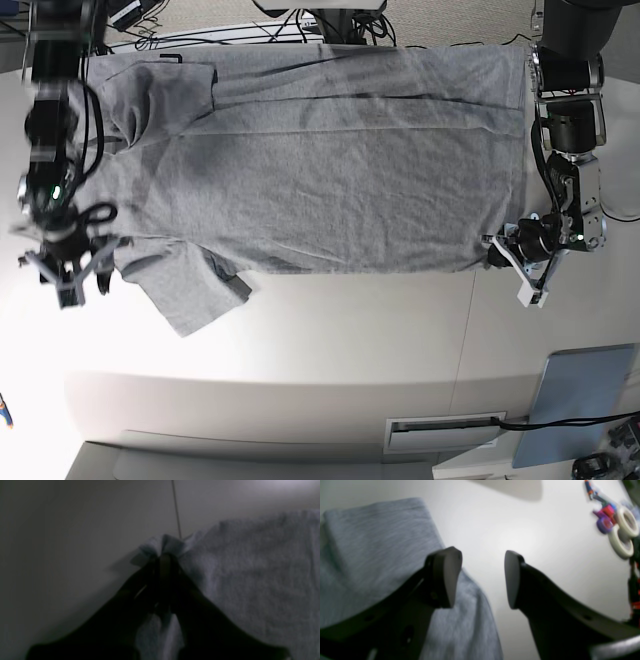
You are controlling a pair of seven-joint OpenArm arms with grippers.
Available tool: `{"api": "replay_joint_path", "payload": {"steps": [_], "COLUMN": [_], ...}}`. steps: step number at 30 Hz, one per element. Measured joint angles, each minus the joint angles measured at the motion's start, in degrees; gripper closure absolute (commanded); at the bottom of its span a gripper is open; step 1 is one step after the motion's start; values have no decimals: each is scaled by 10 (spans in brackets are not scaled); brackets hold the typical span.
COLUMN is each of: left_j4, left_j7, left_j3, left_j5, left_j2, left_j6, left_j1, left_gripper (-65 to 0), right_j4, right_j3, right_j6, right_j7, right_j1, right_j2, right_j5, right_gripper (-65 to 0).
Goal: Fold the T-shirt properly
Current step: 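Reach both grippers to the hem corners of the shirt, then grasp the hem corners and fold them up onto the collar edge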
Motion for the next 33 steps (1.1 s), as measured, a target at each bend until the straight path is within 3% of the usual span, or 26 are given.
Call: {"api": "replay_joint_path", "payload": {"steps": [4,7,16,19,23,25,29,33], "left_j4": [0,0,1,1,1,1,1,1], "left_j7": [0,0,-5,-6,-6,-6,-6,-14], "left_j3": [0,0,0,0,0,0,0,0], "left_j5": [-1,-1,-3,-3,-3,-3,-3,-4], "left_j2": [1,1,1,1,1,1,1,1], "left_j6": [0,0,2,2,2,2,2,2], "left_j1": [0,0,4,4,4,4,5,6], "left_gripper": [0,0,0,0,0,0,0,0], "right_j4": [-147,-259,-527,-569,-583,-583,-583,-582], "right_j3": [-40,-66,-85,-85,-85,-85,-85,-85], "right_j6": [42,61,92,125,128,128,130,129], "right_j7": [-101,-132,-98,-92,-89,-91,-94,-94], "right_j1": [123,209,341,351,354,354,353,353], "right_j2": [-21,-41,-73,-79,-84,-85,-85,-85], "right_j5": [-1,7,3,7,7,5,10,11], "right_gripper": [-302,-302,-302,-302,-299,-238,-14,0]}}
